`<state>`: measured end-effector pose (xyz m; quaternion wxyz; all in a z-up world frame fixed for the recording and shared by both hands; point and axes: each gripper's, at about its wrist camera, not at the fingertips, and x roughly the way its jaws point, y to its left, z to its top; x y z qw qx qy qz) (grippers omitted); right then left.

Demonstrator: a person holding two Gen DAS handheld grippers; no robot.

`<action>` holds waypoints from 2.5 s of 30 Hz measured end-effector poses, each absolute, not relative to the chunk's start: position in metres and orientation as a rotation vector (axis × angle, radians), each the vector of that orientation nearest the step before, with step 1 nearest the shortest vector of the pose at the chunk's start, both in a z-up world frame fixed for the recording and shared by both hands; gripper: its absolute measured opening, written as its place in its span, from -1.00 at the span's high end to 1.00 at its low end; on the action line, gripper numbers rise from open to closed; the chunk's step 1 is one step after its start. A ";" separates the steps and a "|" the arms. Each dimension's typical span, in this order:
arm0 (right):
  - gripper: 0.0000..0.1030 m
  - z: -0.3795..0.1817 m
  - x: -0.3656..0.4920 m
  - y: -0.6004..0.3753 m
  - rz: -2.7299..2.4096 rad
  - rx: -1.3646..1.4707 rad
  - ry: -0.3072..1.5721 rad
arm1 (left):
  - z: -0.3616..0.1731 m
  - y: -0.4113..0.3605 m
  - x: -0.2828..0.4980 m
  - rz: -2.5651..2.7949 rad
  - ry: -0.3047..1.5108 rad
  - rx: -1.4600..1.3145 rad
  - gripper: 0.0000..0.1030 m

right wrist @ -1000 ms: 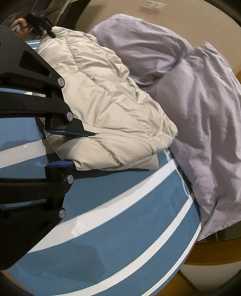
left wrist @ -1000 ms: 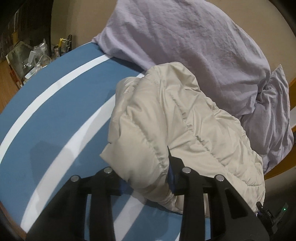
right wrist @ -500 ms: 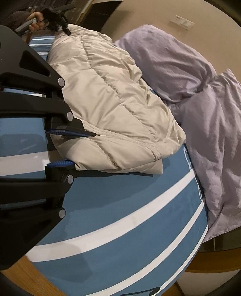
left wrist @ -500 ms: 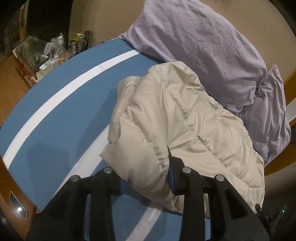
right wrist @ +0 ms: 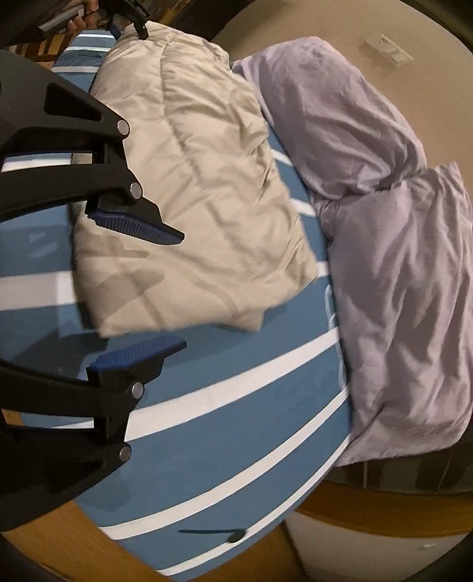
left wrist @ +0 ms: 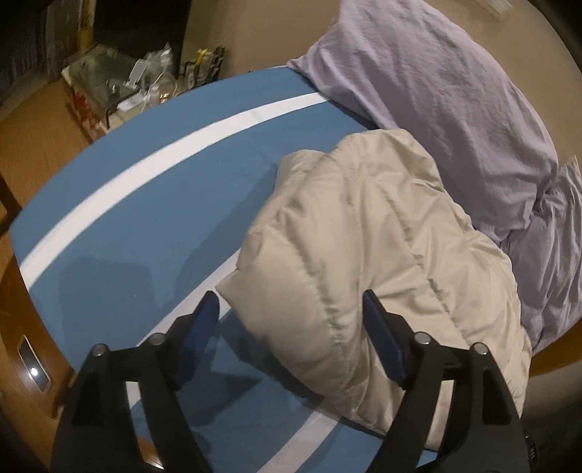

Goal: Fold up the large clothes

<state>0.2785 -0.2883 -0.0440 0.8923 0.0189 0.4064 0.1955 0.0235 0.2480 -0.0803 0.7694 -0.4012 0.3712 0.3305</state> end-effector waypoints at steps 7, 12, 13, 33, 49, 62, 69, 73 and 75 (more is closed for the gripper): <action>-0.18 -0.049 0.270 -0.221 0.543 -0.061 0.849 | -0.087 0.253 0.031 0.709 0.767 -0.941 -0.62; -0.18 -0.064 0.255 -0.181 0.605 -0.146 0.860 | -0.092 0.259 0.038 0.709 0.736 -1.000 -0.61; -0.18 -0.067 0.252 -0.173 0.614 -0.169 0.857 | -0.092 0.260 0.039 0.709 0.731 -1.007 -0.59; -0.39 -0.114 0.240 -0.139 0.611 -0.373 0.809 | -0.056 0.252 0.058 0.617 0.596 -1.023 0.41; -0.39 -0.116 0.242 -0.140 0.618 -0.371 0.801 | 0.062 0.148 0.124 0.167 0.472 -0.834 0.44; -0.38 -0.106 0.243 -0.152 0.640 -0.331 0.803 | 0.082 0.058 0.173 -0.092 0.543 -0.717 0.44; -0.38 -0.092 0.243 -0.186 0.576 -0.300 0.759 | 0.074 0.011 0.205 -0.189 0.619 -0.646 0.43; -0.38 -0.087 0.245 -0.210 0.505 -0.274 0.744 | 0.066 -0.020 0.221 -0.239 0.672 -0.596 0.42; -0.38 -0.085 0.247 -0.223 0.470 -0.251 0.742 | 0.063 -0.035 0.230 -0.262 0.696 -0.576 0.41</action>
